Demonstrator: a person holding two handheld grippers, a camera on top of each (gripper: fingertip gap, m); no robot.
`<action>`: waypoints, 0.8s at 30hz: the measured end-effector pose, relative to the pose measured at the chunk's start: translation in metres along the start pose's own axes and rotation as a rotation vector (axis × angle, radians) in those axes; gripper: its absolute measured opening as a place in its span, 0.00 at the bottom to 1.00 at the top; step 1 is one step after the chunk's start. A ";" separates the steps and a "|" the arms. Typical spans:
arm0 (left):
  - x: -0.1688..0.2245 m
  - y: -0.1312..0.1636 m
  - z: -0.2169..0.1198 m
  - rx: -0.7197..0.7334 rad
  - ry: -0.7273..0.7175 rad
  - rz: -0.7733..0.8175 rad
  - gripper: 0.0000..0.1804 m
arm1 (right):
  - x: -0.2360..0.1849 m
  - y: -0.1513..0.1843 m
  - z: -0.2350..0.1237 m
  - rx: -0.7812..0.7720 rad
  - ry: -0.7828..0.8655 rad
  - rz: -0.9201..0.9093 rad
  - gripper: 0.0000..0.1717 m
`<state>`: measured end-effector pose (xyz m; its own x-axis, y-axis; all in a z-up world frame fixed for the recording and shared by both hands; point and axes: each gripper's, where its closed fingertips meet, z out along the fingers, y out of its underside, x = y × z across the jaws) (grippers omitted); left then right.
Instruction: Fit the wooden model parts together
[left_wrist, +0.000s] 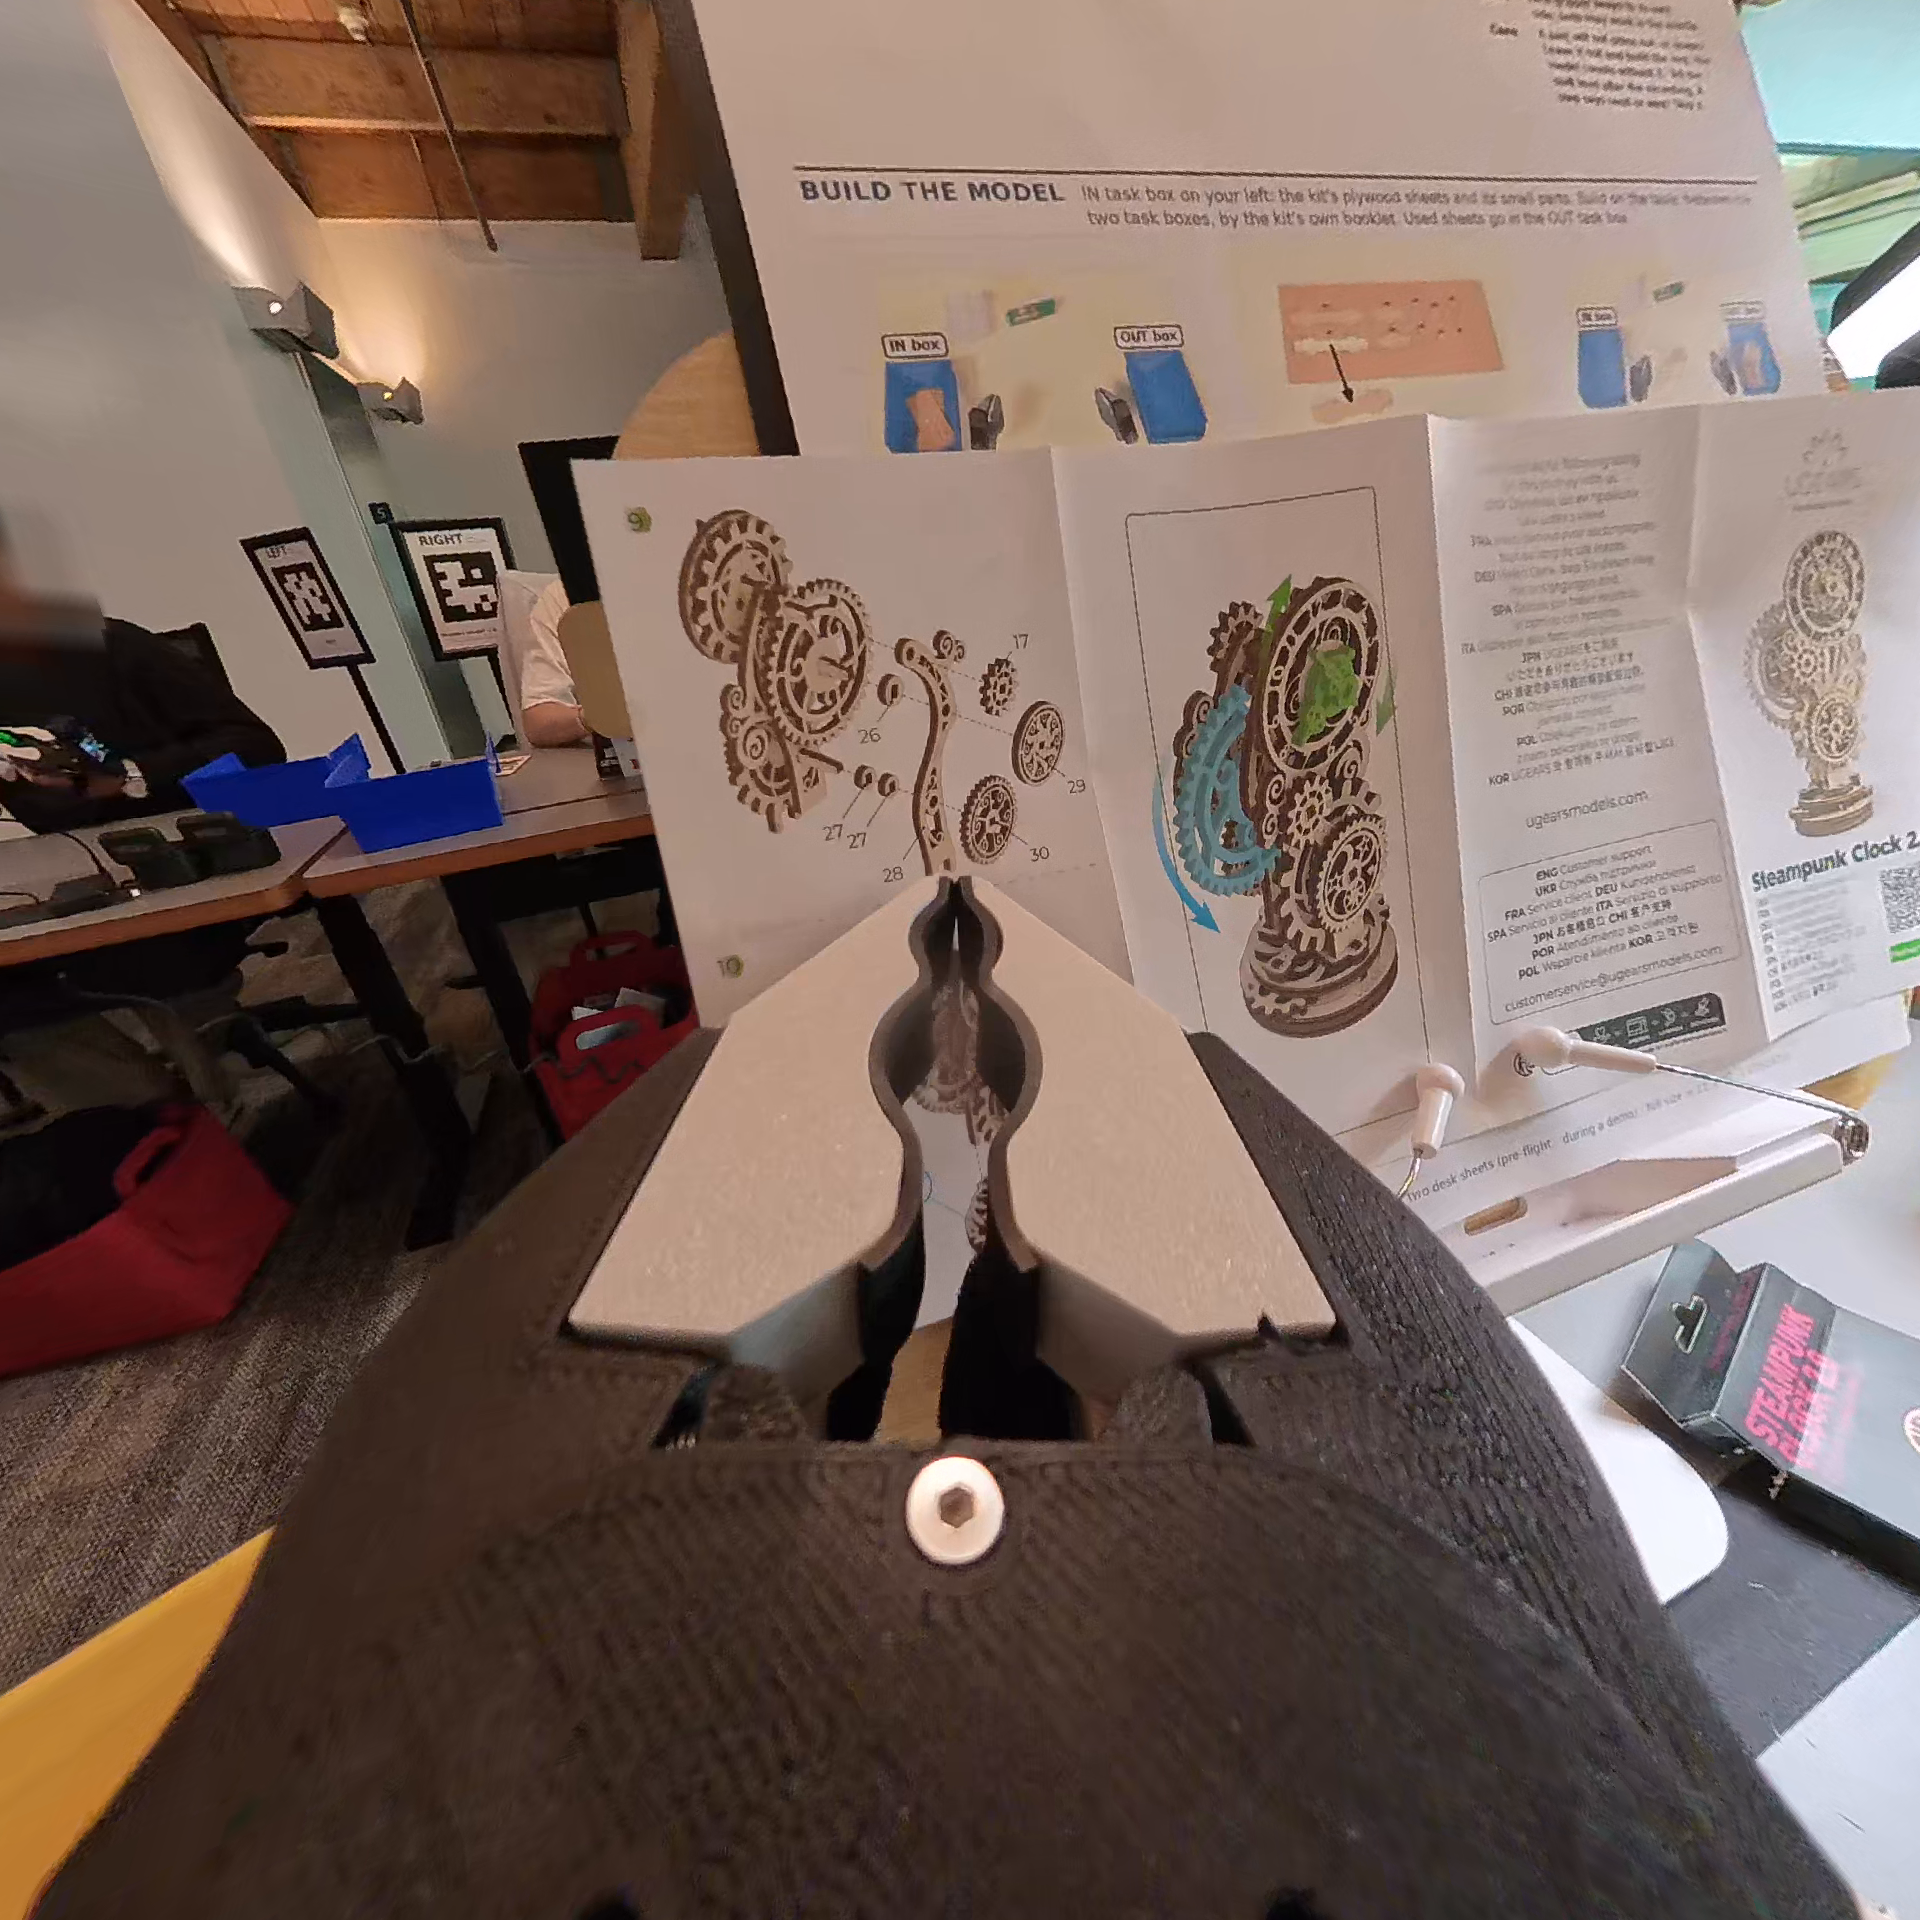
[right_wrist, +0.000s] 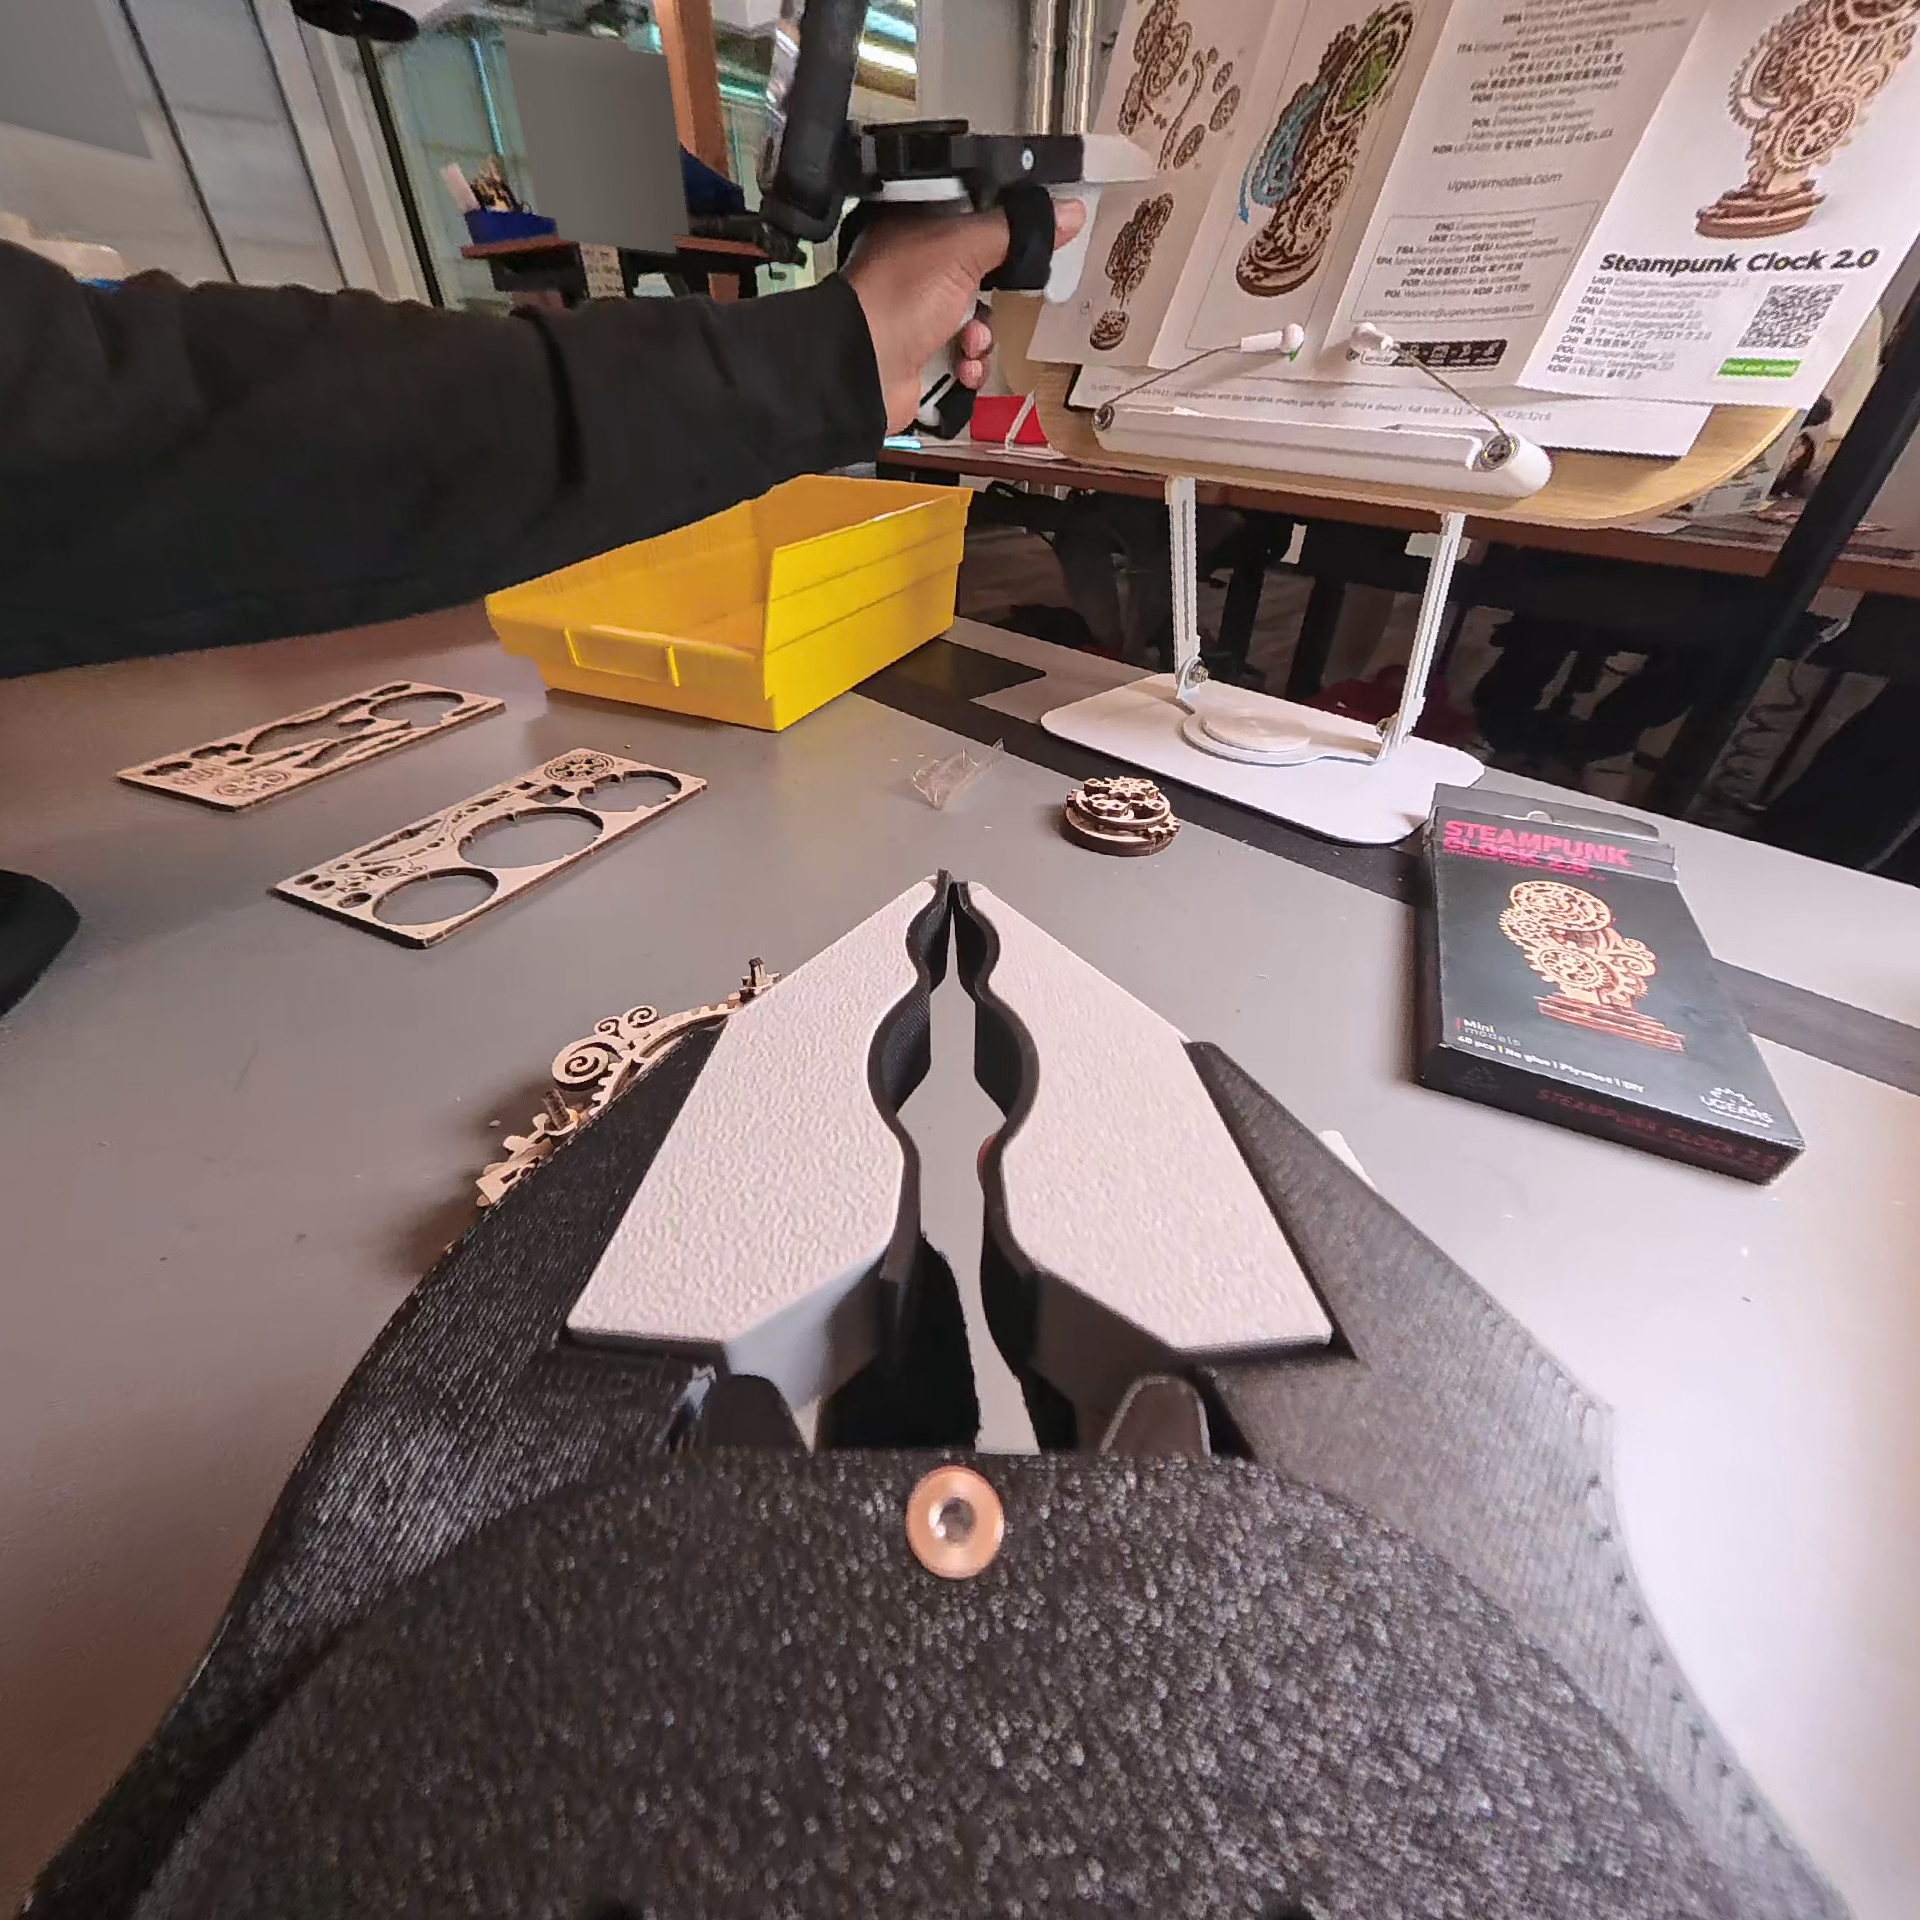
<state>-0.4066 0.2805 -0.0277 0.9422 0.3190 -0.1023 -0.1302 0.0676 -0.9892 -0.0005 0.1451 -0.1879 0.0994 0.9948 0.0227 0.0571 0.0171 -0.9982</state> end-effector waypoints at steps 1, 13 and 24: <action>0.000 -0.001 0.001 -0.002 -0.001 0.006 0.00 | 0.000 0.000 0.000 -0.002 0.000 0.000 0.00; 0.001 0.000 0.010 0.013 -0.008 0.059 0.00 | 0.001 0.003 0.001 -0.014 -0.012 0.032 0.00; 0.018 0.002 -0.095 -0.029 0.102 0.150 0.00 | -0.009 -0.011 -0.005 0.021 -0.032 -0.017 0.00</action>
<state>-0.3611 0.1967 -0.0415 0.9396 0.2254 -0.2574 -0.2639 -0.0012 -0.9645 0.0026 0.1358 -0.1769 0.0668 0.9971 0.0379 0.0373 0.0354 -0.9987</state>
